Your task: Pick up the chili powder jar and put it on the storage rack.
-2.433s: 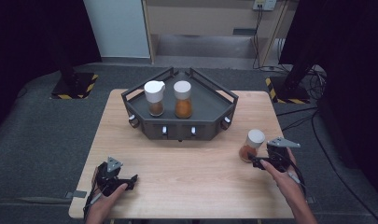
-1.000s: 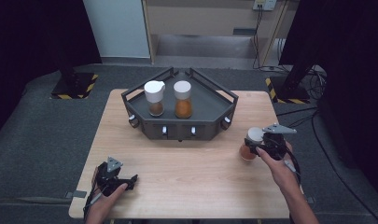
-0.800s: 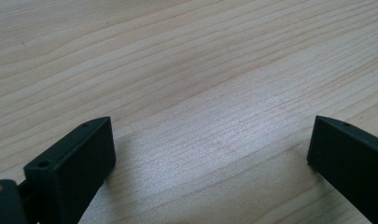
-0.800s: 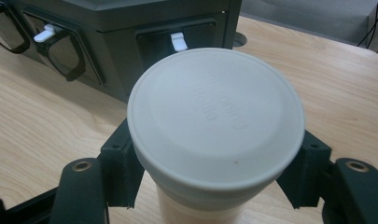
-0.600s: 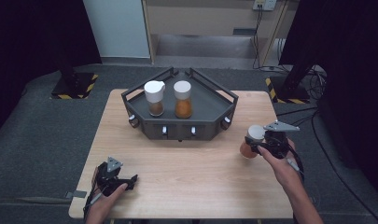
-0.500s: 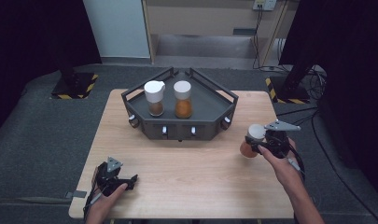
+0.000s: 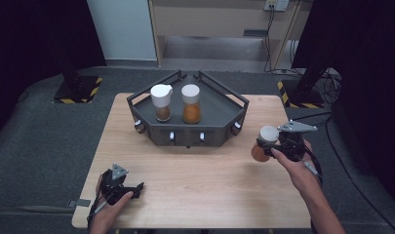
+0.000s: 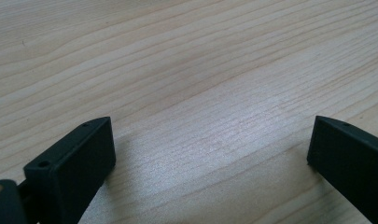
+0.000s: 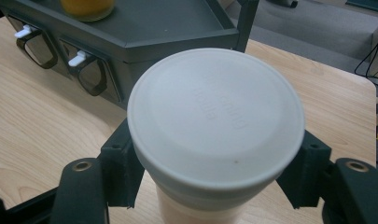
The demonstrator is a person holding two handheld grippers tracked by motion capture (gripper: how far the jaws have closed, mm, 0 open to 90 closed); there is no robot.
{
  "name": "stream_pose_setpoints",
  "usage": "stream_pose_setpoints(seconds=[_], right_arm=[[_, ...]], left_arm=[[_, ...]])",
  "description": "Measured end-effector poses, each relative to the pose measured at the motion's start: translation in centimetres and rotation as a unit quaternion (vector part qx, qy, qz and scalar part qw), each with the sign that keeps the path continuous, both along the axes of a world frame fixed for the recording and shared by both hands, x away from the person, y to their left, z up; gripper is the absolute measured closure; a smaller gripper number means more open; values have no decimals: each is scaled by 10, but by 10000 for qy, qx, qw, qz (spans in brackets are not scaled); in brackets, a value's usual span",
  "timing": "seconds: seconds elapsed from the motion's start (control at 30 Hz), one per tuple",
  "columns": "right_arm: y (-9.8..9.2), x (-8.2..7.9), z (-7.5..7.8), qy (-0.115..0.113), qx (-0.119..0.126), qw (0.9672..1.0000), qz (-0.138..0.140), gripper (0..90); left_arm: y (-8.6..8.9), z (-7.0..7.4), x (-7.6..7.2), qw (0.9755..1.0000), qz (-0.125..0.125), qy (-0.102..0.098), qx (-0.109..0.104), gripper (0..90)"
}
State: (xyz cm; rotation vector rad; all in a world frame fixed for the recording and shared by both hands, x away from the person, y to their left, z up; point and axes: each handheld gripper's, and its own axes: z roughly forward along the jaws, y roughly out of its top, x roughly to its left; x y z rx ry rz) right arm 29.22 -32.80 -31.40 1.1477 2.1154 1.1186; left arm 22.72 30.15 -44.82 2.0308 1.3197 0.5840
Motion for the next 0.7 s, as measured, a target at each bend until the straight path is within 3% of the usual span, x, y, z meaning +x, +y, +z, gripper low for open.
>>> stream_pose_setpoints(seconds=[0.5, 0.7], right_arm=[[3, 6, 19, 23, 20, 10000, 40, 344], [8, 8, 28, -30, -95, 9999, 48, 344]], left_arm=[[0, 0, 0, 10000, -1, 0, -1, 0], [0, 0, 0, 10000, -1, 0, -1, 0]])
